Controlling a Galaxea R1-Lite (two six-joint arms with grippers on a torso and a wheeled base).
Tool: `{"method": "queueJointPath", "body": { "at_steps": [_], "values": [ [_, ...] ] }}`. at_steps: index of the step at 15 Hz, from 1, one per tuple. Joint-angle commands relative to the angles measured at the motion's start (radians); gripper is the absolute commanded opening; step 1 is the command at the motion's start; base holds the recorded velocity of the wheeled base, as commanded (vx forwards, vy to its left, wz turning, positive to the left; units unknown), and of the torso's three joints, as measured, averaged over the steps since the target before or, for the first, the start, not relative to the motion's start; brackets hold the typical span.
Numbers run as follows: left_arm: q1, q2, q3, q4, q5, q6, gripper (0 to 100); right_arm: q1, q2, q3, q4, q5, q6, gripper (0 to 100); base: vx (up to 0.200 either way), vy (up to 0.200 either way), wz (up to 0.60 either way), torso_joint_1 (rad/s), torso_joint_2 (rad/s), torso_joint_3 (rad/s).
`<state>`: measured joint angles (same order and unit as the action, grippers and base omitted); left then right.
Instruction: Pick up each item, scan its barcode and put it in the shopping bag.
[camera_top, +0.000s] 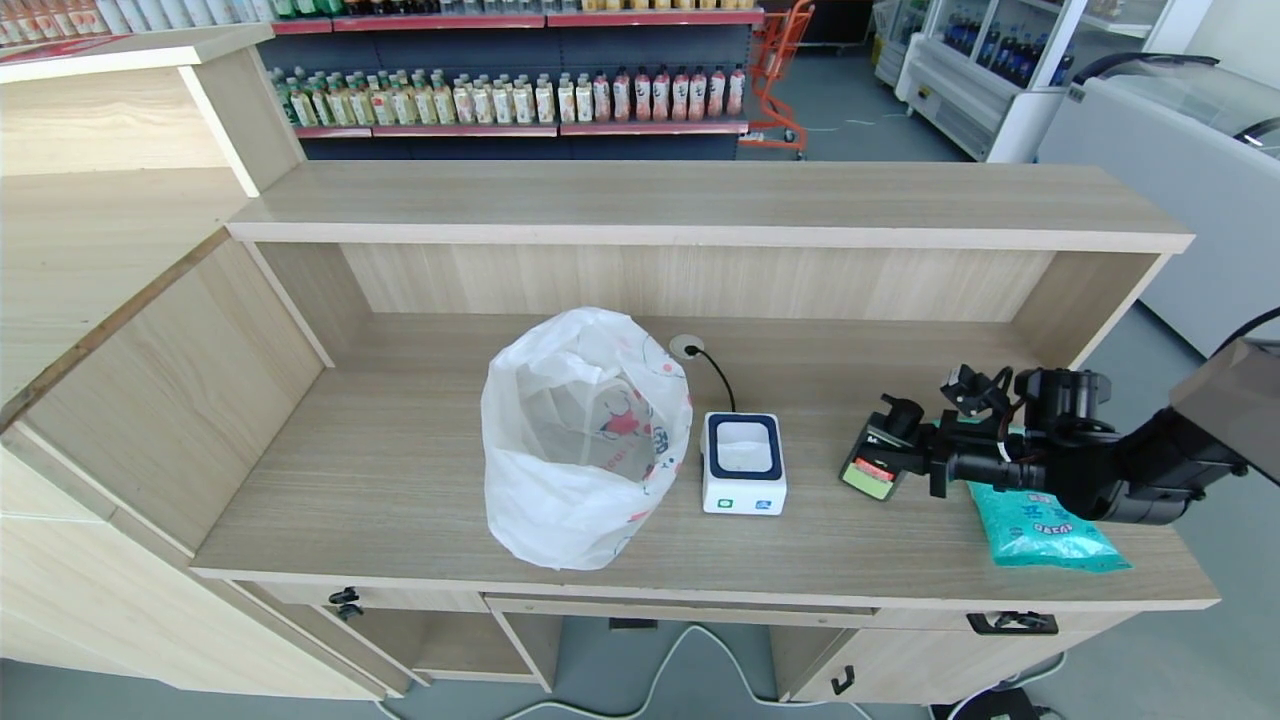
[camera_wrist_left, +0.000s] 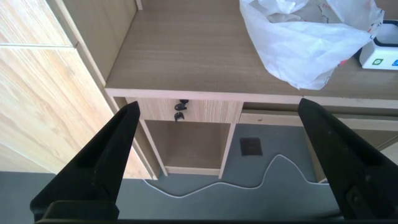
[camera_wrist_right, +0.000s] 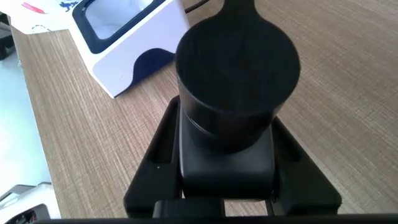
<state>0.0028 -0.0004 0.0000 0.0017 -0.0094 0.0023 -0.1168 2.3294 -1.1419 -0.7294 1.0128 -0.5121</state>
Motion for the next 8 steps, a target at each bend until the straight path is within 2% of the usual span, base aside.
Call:
{"method": "queueJointPath", "body": {
  "at_steps": [1,4,6,8],
  "values": [
    [0.0,0.0,0.0,0.0,0.0,-0.001,100,0.003,-0.053,0.042,-0.002,-0.002,-0.014,0,0.0,0.0,0.0,0.0,0.0,0.0],
    [0.0,0.0,0.0,0.0,0.0,0.001,100,0.014,-0.235,0.143,0.034,0.006,-0.075,0,0.0,0.0,0.0,0.0,0.0,0.0],
    [0.0,0.0,0.0,0.0,0.0,0.001,100,0.037,-0.459,0.191,0.067,-0.006,-0.138,0,0.0,0.0,0.0,0.0,0.0,0.0],
    [0.0,0.0,0.0,0.0,0.0,0.001,100,0.134,-0.737,0.287,0.067,-0.118,-0.198,0,0.0,0.0,0.0,0.0,0.0,0.0]
  ]
}}
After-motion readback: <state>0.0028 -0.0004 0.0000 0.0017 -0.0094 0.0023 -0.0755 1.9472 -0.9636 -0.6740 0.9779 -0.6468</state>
